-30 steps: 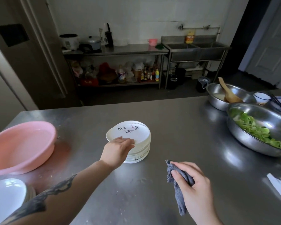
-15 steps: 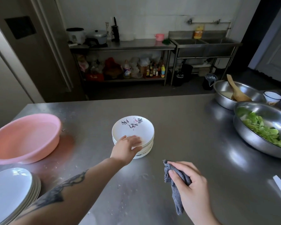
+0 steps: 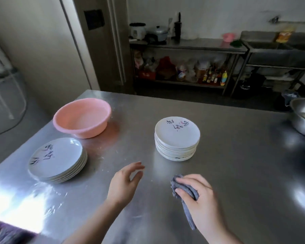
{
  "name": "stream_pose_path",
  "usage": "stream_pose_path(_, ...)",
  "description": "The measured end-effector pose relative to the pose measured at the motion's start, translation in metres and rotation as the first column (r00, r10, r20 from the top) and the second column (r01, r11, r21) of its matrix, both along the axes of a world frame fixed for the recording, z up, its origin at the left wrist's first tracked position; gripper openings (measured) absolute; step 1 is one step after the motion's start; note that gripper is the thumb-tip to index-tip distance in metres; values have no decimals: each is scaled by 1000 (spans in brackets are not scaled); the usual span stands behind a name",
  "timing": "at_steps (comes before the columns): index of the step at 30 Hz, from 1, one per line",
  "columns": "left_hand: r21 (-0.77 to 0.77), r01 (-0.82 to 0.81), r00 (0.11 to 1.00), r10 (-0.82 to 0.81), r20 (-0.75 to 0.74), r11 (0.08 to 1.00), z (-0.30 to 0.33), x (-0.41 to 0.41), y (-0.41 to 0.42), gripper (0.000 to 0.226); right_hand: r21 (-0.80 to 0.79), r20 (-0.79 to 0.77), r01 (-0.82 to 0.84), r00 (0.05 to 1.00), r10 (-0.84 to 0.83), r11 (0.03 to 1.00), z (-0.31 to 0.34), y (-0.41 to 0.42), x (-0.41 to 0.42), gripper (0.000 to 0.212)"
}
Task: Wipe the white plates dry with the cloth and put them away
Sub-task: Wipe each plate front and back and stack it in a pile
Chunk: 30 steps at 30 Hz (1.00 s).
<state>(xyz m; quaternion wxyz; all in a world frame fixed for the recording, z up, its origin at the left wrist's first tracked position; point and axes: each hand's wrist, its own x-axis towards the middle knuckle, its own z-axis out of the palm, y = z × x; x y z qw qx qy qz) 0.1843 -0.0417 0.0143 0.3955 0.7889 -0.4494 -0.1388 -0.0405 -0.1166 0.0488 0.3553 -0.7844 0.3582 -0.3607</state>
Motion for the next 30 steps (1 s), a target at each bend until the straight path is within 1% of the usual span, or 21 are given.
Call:
stream_pose_path(2, -36, -169, 984, 167, -61, 985, -4, 4, 37, 19, -52, -51, -62, 997, 59, 997, -3, 3, 14, 31)
stream_pose_path(5, -14, -358, 930, 355, -89, 934, -4, 14, 91, 29, -54, -90, -159, 984, 154, 986, -6, 16, 39, 30)
stream_pose_path(7, 29, -436, 896, 437, -85, 899, -3, 25, 122, 29, -44, -95, -217, 973, 212, 975, -5, 27, 57, 30)
stream_pose_path(9, 74, -502, 858, 507, -83, 862, -4, 42, 144, 21, -65, -95, -257, 963, 251, 964, -3, 37, 75, 30)
stream_pose_path(11, 108, -560, 817, 569, -93, 821, -5, 61, 157, 18, -73, -86, -279, 958, 273, 958, -1, 44, 95, 32)
stream_pose_path(15, 87, -649, 752, 654, -82, 756, -2, 107, 168, 18, -90, -76, -289, 956, 283, 953, 2, 56, 135, 31)
stream_pose_path(18, 143, -672, 733, 680, -6, 726, -1, 153, 173, 20, -63, -74, -287, 957, 282, 956, 1, 68, 171, 31)
stream_pose_path(20, 201, -662, 742, 669, 39, 722, -3, 186, 176, 21, -37, -80, -285, 956, 281, 958, -1, 79, 197, 31)
stream_pose_path(24, 159, -612, 791, 597, 134, 775, -11, 247, 177, 23, -12, -83, -268, 960, 266, 963, -5, 98, 251, 31)
stream_pose_path(27, 205, -560, 829, 546, 124, 803, -15, 285, 174, 24, -1, -78, -237, 969, 236, 972, -5, 111, 282, 32)
stream_pose_path(30, 255, -531, 846, 523, 104, 808, -13, 309, 168, 17, 20, -84, -199, 976, 200, 980, -5, 119, 296, 32)
